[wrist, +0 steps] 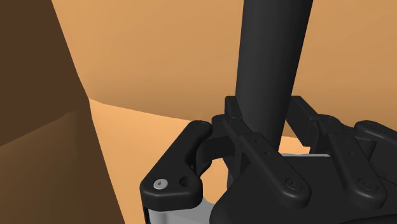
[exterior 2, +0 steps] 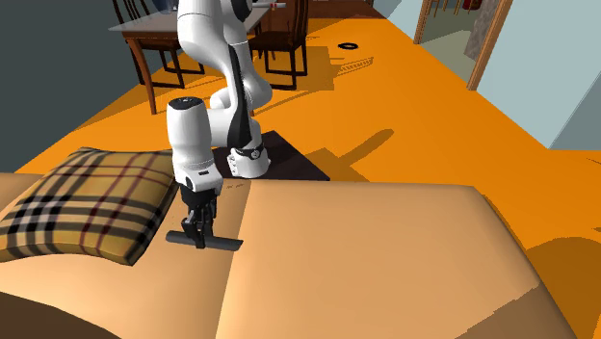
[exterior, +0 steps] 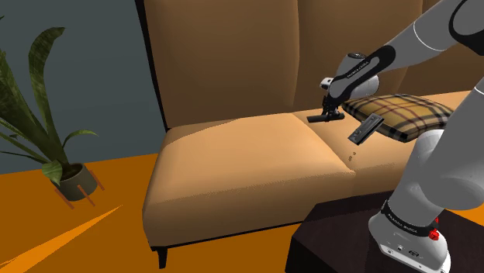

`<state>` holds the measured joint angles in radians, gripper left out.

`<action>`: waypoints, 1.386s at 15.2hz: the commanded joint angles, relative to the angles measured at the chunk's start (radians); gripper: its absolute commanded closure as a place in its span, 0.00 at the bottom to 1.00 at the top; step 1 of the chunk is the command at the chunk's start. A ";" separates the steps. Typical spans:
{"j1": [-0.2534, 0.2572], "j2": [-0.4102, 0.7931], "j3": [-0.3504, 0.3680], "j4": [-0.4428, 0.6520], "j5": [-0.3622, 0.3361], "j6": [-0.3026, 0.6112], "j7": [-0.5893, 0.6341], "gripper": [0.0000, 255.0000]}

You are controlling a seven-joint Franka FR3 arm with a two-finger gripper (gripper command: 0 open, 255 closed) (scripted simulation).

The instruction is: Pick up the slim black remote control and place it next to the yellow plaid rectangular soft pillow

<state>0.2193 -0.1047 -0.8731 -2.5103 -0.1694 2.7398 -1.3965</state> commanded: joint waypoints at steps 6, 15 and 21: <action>0.002 0.005 -0.003 0.000 0.008 0.005 -0.007 1.00; -0.064 -0.141 0.062 0.001 -0.160 -0.119 0.113 0.00; -0.086 -0.172 0.087 0.004 -0.180 -0.151 0.127 0.00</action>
<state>0.1352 -0.2744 -0.7870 -2.5062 -0.3466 2.5906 -1.2704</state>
